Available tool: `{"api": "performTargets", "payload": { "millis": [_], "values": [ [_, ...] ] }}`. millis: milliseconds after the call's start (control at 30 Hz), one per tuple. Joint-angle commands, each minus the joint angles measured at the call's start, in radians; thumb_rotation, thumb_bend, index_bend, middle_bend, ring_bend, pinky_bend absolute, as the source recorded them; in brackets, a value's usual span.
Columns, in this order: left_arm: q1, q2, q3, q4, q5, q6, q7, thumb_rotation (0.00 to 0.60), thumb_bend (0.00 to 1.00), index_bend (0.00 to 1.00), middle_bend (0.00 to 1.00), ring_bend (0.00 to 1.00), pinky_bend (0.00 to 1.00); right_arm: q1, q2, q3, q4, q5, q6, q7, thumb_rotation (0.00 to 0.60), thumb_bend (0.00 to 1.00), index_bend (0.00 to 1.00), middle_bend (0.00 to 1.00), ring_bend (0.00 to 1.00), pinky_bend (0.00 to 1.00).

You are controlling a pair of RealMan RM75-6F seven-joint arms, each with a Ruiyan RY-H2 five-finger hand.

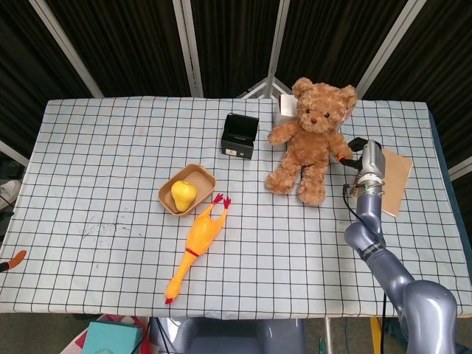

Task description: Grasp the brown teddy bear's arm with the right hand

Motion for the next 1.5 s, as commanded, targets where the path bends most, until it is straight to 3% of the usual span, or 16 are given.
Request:
{"api": "performTargets", "payload": {
  "millis": [33, 933, 1067, 1167, 1300, 1500],
  "values": [
    [-0.002, -0.002, 0.001, 0.000, 0.000, -0.003, 0.004, 0.600, 0.27, 0.23, 0.00, 0.00, 0.14, -0.001, 0.012, 0.001, -0.024, -0.016, 0.017, 0.008, 0.600, 0.51, 0.61, 0.58, 0.37, 0.00],
    [-0.002, 0.003, -0.004, 0.000, -0.009, -0.003, -0.006, 0.600, 0.27, 0.23, 0.00, 0.00, 0.14, -0.015, 0.023, 0.007, -0.064, -0.005, 0.004, -0.042, 0.600, 0.52, 0.60, 0.58, 0.37, 0.00],
    [-0.002, 0.003, -0.004, 0.000, -0.009, -0.002, -0.007, 0.600, 0.27, 0.23, 0.00, 0.00, 0.13, -0.015, 0.032, 0.002, -0.071, -0.009, 0.009, -0.059, 0.600, 0.46, 0.44, 0.55, 0.34, 0.00],
    [-0.002, 0.003, -0.004, 0.000, -0.010, -0.004, -0.008, 0.600, 0.27, 0.24, 0.00, 0.00, 0.14, -0.020, 0.049, -0.002, -0.097, -0.016, -0.005, -0.058, 0.600, 0.40, 0.24, 0.40, 0.29, 0.00],
    [0.000, 0.006, -0.004, -0.001, -0.009, -0.001, -0.013, 0.600, 0.27, 0.24, 0.00, 0.00, 0.14, -0.038, 0.080, -0.006, -0.147, -0.023, -0.035, -0.037, 0.600, 0.38, 0.08, 0.27, 0.22, 0.00],
    [0.005, 0.011, -0.002, 0.001, -0.001, 0.006, -0.028, 0.600, 0.27, 0.24, 0.00, 0.00, 0.14, -0.066, 0.116, -0.014, -0.203, -0.027, -0.039, -0.023, 0.600, 0.36, 0.00, 0.20, 0.17, 0.00]
  ]
}}
